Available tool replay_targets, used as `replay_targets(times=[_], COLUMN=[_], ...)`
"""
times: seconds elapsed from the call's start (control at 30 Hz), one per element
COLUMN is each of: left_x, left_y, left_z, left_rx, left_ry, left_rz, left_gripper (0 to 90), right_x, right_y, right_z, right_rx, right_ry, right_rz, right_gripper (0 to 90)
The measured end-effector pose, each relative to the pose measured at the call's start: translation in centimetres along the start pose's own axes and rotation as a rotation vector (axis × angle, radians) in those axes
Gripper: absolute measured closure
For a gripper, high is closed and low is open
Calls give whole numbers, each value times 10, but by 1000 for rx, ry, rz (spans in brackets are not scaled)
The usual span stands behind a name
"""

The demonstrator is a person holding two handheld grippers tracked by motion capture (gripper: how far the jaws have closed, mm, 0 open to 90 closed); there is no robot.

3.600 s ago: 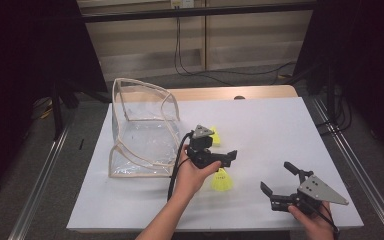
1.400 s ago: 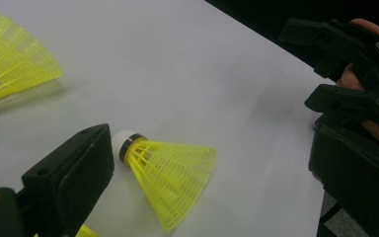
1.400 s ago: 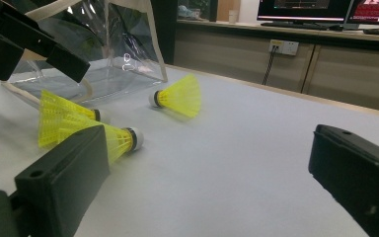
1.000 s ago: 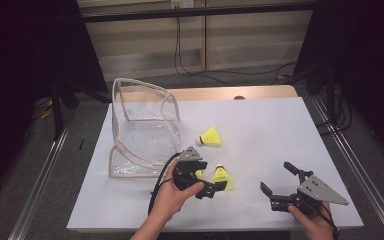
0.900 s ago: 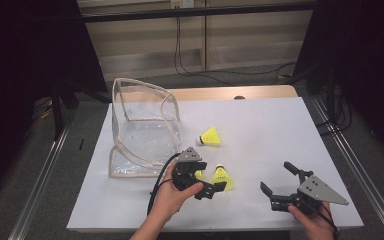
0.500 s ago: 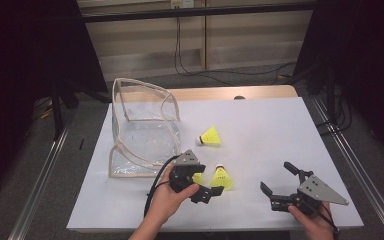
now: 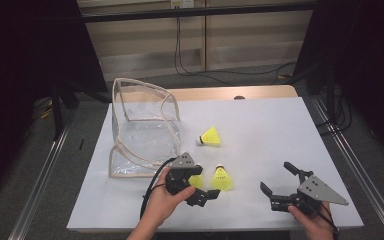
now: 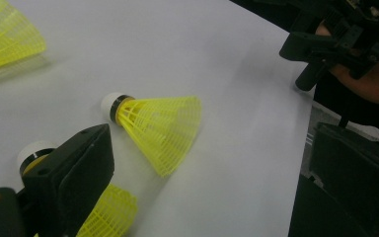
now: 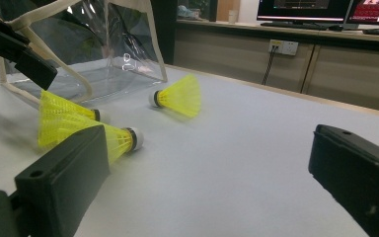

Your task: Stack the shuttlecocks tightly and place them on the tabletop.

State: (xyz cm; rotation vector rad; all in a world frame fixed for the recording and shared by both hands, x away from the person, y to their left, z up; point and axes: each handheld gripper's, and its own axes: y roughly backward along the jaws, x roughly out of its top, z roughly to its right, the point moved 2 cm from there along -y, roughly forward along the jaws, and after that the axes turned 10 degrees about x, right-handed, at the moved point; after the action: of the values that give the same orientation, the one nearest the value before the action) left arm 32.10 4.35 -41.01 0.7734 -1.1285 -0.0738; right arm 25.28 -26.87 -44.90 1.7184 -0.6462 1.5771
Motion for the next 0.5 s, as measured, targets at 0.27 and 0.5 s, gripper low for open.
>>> replay_targets(times=[0.27, 0.5], left_x=[-3, -6], left_y=[6, 10], left_z=[-2, -4], left_rx=[2, 5], left_ry=[5, 2], left_rz=[3, -5], left_gripper=[38, 38], right_x=[0, 0], right_y=[0, 0], right_z=[0, 0], right_rx=[-1, -1], right_ry=[5, 5], right_rz=[-3, 0], right_gripper=[14, 14])
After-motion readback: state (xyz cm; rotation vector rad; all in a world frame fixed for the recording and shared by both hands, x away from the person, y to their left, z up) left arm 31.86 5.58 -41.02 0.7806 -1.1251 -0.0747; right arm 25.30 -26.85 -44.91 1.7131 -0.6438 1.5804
